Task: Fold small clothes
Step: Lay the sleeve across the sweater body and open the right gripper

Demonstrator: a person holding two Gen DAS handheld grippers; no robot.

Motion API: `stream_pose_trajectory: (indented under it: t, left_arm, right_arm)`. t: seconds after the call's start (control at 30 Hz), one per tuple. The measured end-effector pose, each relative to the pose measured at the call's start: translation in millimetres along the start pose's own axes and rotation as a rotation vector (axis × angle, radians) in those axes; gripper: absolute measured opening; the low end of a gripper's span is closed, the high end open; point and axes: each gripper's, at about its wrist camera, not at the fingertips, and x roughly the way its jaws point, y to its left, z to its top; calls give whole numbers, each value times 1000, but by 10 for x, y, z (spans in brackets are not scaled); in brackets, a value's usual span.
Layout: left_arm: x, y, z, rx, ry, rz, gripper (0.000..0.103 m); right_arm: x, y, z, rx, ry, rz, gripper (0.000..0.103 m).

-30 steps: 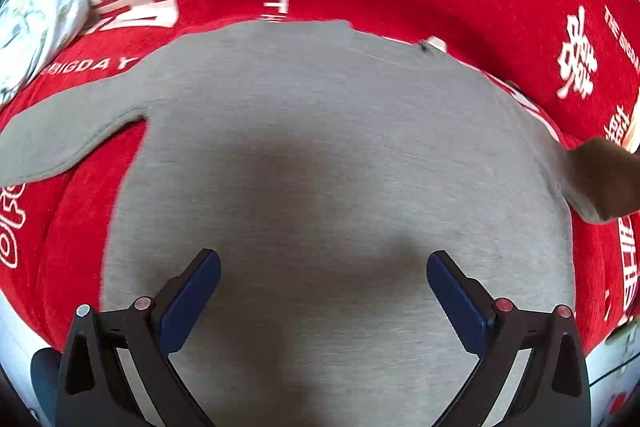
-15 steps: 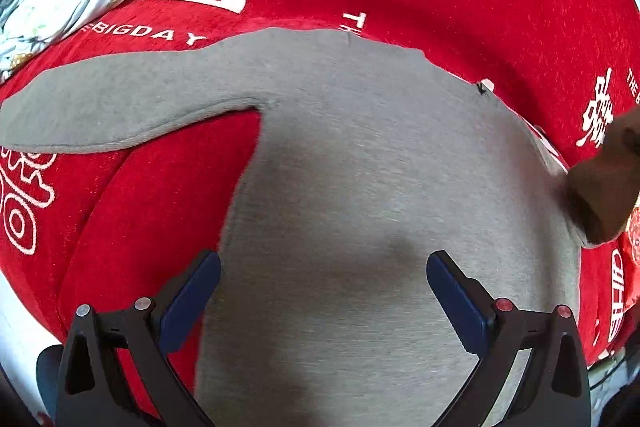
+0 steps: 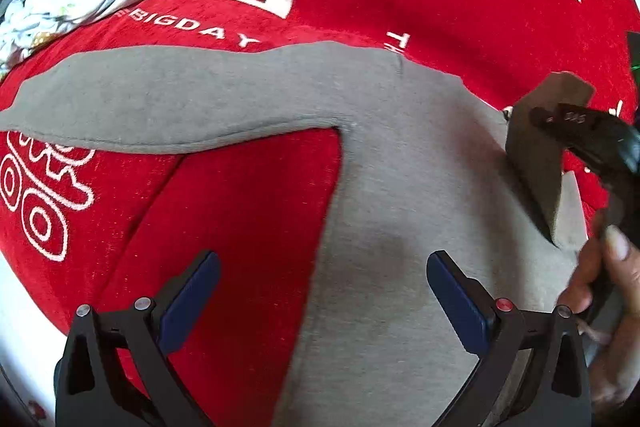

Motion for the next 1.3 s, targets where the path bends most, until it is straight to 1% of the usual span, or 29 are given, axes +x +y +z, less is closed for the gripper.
stream_pose_trajectory:
  t: [0.17,0.3,0.5,0.6,0.63,0.67,0.73,0.8,0.83,0.87,0.9,0.93,1.0,1.13,1.17,1.23,1.3]
  left_arm:
    - [64,83,18,-24,13,1,103]
    - [85,109,0,-38,12,-4,103]
    - [111,115,-29,-56,25,-6,103]
    - [106,106,-28,-65,25,-4,103]
    - [97,98,-24,-67,21,-1,103]
    - [88,99,-25,-68,18,2,103]
    - [70,87,-17,-72,14,5,103]
    - [51,71,-14,-71,9,10,103]
    - [44,52,-9,-68,7,12,103]
    - [39,29,-1,-63,5,14,103]
    - [42,2,12,-57,4,14,103]
    - [51,-49,23,-46,4,14,103]
    - [78,-155,37,-18,11,14,103]
    - [141,-488,76,56,18,1,103]
    - [162,-598,93,78,19,-6,103]
    - [234,-845,141,126,18,-20,103]
    - [342,-1033,181,158,31,-24,103]
  right_arm:
    - [196,227,-82,-30,39,21,7]
    - [242,357,-136,-54,50,46,7]
    - [344,499,-272,-105,89,84,8]
    - [394,571,-316,-130,126,147,19]
    - [387,603,-321,-145,138,187,34]
    - [364,629,-322,-156,137,210,51]
    - [256,653,-312,-182,113,247,67]
    - [94,599,-278,-207,71,275,68]
    - [1,517,-252,-212,49,279,68]
    - [-68,412,-228,-206,28,270,71]
    - [-129,228,-198,-189,5,245,74]
    - [-145,35,-171,-165,-8,209,79]
    - [-108,-318,-147,-123,-16,129,80]
    - [190,-1239,-206,-11,47,-104,79]
    - [253,-1437,-242,25,64,-134,80]
    - [393,-1759,-328,109,109,-170,80]
    - [542,-1920,-413,172,153,-145,80]
